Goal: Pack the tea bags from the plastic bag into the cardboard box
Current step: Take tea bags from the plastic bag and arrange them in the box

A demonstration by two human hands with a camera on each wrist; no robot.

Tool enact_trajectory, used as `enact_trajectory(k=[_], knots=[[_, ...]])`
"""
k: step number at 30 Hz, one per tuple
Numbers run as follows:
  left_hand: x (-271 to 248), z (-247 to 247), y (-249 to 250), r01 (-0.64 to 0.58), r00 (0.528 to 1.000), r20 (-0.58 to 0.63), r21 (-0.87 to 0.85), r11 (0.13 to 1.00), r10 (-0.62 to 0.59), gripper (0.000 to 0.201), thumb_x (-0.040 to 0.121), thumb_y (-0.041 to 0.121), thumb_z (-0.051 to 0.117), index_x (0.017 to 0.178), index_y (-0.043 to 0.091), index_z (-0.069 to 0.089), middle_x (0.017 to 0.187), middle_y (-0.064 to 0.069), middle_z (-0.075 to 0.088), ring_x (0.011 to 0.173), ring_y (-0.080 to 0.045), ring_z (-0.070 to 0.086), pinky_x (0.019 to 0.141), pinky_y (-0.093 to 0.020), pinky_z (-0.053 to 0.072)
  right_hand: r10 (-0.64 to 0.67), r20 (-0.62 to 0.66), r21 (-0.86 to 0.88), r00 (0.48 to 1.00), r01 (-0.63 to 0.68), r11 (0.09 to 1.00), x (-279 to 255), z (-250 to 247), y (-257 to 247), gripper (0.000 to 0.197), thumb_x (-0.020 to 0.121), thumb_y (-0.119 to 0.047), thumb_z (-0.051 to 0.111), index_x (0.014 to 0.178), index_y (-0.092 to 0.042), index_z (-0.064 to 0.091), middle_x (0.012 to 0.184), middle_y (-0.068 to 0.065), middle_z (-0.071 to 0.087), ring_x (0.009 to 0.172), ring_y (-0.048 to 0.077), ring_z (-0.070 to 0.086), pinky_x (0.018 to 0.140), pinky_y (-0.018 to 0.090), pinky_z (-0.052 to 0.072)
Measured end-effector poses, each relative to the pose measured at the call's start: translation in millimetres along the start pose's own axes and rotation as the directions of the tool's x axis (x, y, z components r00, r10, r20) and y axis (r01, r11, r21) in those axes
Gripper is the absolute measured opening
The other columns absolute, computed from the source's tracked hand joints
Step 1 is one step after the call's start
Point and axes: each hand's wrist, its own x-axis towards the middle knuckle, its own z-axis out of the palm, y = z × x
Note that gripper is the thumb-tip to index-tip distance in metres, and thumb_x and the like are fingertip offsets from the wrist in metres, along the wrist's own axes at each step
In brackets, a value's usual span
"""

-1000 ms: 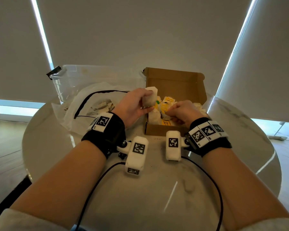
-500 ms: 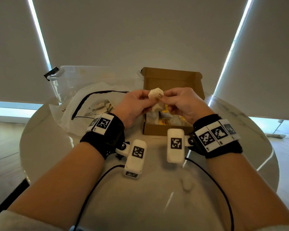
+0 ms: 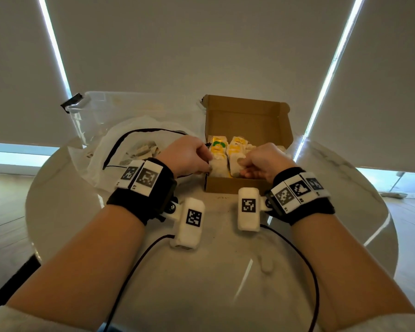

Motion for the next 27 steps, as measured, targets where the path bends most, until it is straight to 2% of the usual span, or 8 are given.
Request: enact_trajectory(k=[4, 7, 10, 14, 17, 20, 24, 27], knots=[[-3, -6, 3, -0.055, 0.998, -0.011, -0.048, 0.997, 0.055, 0.018, 0.083, 0.007, 0.066, 0.094, 0.020, 0.062, 0.093, 0.006, 0.060, 0.081, -0.004, 0.057, 0.071, -0.017, 0.050, -0.022, 0.021, -0.088, 1.000, 0.023, 0.996, 5, 4, 1, 0.009, 0.089, -0.006, 0.062, 0.084, -0.002, 0.056, 0.067, 0.009, 0.061, 0.056, 0.015, 0.056, 0.068, 0.025, 0.052], [-12, -25, 6, -0.090, 0.988, -0.137, -0.188, 0.978, 0.065, 0.021, 0.085, 0.001, 0.061, 0.086, 0.021, 0.062, 0.091, 0.006, 0.062, 0.079, -0.004, 0.058, 0.065, -0.015, 0.048, -0.052, 0.011, -0.123, 0.999, 0.053, 0.991, 3, 1, 2, 0.008, 0.088, -0.009, 0.063, 0.090, -0.002, 0.061, 0.067, 0.009, 0.061, 0.054, 0.014, 0.055, 0.058, 0.024, 0.050], [-30, -60, -5, -0.126, 0.945, -0.326, -0.252, 0.960, 0.039, 0.028, 0.083, -0.001, 0.057, 0.080, 0.025, 0.065, 0.096, -0.002, 0.066, 0.083, -0.016, 0.058, 0.071, -0.023, 0.048, -0.150, -0.080, -0.204, 0.985, 0.131, 0.970, 2, -5, 2, 0.012, 0.084, -0.016, 0.069, 0.088, -0.007, 0.064, 0.072, 0.008, 0.060, 0.056, 0.014, 0.054, 0.049, 0.024, 0.045], [-52, -101, -41, 0.058, 0.892, -0.450, 0.217, 0.974, 0.047, 0.025, 0.076, 0.010, 0.065, 0.075, 0.035, 0.069, 0.130, 0.008, 0.048, 0.127, -0.018, 0.029, 0.102, -0.029, 0.024, -0.407, -0.144, -0.260, 0.902, 0.363, 0.895, -8, 1, -8, 0.009, 0.086, -0.022, 0.067, 0.084, -0.014, 0.064, 0.084, 0.002, 0.060, 0.068, 0.011, 0.053, 0.055, 0.023, 0.043], [-51, -108, -65, 0.236, 0.944, -0.304, 0.362, 0.902, -0.125, 0.015, 0.079, 0.029, 0.066, 0.085, 0.042, 0.072, 0.145, 0.005, 0.036, 0.139, -0.020, 0.012, 0.111, -0.041, 0.012, -0.590, -0.046, -0.246, 0.806, 0.563, 0.789, -21, 29, -24, 0.005, 0.087, -0.021, 0.064, 0.085, -0.017, 0.065, 0.087, -0.002, 0.062, 0.074, 0.008, 0.055, 0.061, 0.022, 0.045], [-39, -104, -77, 0.251, 0.967, -0.144, 0.386, 0.888, -0.211, 0.031, 0.086, 0.037, 0.062, 0.117, 0.034, 0.064, 0.139, -0.005, 0.045, 0.129, -0.027, 0.033, 0.106, -0.036, 0.028, -0.691, 0.179, -0.219, 0.700, 0.713, 0.666, -28, 66, -43, 0.013, 0.089, -0.017, 0.062, 0.099, -0.013, 0.069, 0.092, -0.003, 0.064, 0.080, 0.007, 0.057, 0.069, 0.018, 0.048], [-32, -105, -76, 0.193, 0.980, -0.130, 0.399, 0.897, -0.153, 0.070, 0.082, 0.025, 0.071, 0.143, 0.015, 0.037, 0.143, -0.007, 0.035, 0.129, -0.024, 0.038, 0.101, -0.028, 0.032, -0.628, 0.476, -0.338, 0.616, 0.787, 0.516, -17, 116, -60, 0.024, 0.091, -0.006, 0.056, 0.113, -0.006, 0.066, 0.105, 0.003, 0.063, 0.096, 0.015, 0.057, 0.084, 0.024, 0.042], [-33, -106, -73, 0.162, 0.983, -0.142, 0.385, 0.909, -0.115, 0.087, 0.073, 0.020, 0.079, 0.145, 0.011, 0.031, 0.143, -0.009, 0.031, 0.128, -0.024, 0.038, 0.098, -0.027, 0.035, -0.551, 0.541, -0.490, 0.635, 0.771, 0.406, 4, 144, -72, 0.029, 0.091, -0.003, 0.050, 0.118, -0.002, 0.061, 0.120, 0.013, 0.060, 0.110, 0.026, 0.054, 0.079, 0.025, 0.035]])
